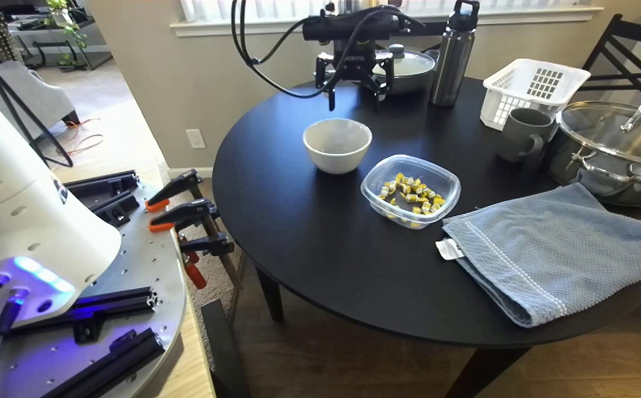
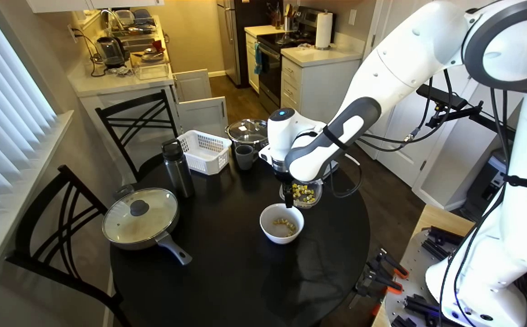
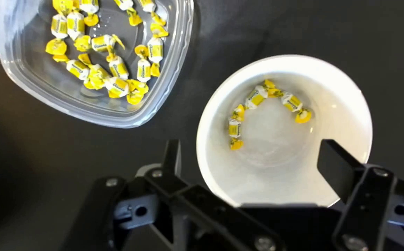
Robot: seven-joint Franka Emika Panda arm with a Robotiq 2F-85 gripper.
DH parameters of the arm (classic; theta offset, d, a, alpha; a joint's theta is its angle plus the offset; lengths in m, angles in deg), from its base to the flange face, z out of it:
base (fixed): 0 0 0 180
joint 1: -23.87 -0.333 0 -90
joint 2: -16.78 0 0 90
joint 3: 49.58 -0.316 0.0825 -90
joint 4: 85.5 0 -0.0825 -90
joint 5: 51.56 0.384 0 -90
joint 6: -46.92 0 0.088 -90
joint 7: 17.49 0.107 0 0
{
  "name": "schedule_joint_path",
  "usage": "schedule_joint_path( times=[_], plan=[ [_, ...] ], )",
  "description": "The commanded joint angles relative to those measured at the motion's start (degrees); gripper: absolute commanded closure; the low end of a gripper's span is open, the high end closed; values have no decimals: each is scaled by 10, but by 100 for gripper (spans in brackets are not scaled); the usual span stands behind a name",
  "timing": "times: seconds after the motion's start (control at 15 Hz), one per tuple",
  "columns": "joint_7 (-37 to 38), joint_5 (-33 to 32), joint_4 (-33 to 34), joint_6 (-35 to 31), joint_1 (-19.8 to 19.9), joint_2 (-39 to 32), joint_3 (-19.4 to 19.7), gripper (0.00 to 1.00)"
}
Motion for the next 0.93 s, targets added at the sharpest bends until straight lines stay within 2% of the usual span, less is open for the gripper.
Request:
schedule_joint_path(
  times=[0.0,0.4,0.87],
  plan=[
    [-57,35,-10,38,15,10,-9,0],
    [-86,68,-1,68,14,-20,-20,0],
    [-82,61,21,43,9,-78,-26,0]
  ],
)
